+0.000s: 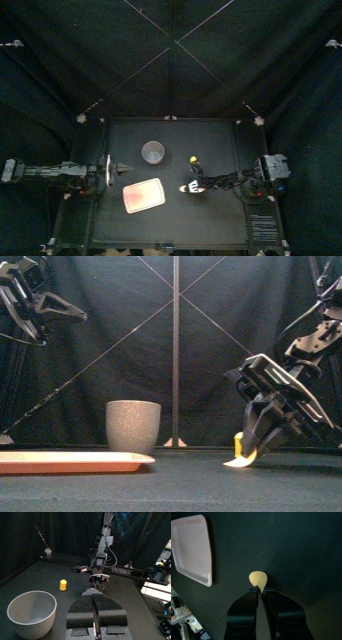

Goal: Pick the chip then place it on the pink plate
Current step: Place chip on the pink plate

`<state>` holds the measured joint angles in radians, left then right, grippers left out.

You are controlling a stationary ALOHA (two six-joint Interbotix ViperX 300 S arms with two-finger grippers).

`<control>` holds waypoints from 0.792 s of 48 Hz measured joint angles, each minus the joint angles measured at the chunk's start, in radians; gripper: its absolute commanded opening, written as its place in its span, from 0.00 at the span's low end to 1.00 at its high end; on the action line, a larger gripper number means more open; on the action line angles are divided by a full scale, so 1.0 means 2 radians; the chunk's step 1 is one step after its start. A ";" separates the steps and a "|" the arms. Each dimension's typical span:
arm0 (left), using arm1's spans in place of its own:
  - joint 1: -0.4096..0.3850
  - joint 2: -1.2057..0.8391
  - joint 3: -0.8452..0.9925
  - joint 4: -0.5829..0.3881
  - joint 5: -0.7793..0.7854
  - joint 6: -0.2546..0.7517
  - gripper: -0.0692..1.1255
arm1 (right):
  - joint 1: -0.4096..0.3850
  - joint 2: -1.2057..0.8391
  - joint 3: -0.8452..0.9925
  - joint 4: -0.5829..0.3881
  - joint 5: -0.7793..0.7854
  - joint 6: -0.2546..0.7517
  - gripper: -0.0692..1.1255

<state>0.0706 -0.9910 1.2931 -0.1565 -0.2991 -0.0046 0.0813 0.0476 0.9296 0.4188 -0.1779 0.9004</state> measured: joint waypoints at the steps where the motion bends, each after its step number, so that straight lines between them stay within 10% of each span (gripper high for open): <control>1: 0.000 0.000 0.000 0.001 -0.001 -0.001 0.06 | 0.001 0.000 -0.001 0.000 0.001 0.000 0.49; 38: 0.002 0.000 0.006 0.000 0.000 0.003 0.06 | 0.005 0.133 -0.290 -0.205 -0.001 -0.003 0.50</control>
<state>0.0736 -0.9910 1.3054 -0.1565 -0.2991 0.0015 0.0920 0.3129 0.3497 0.0092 -0.1795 0.8943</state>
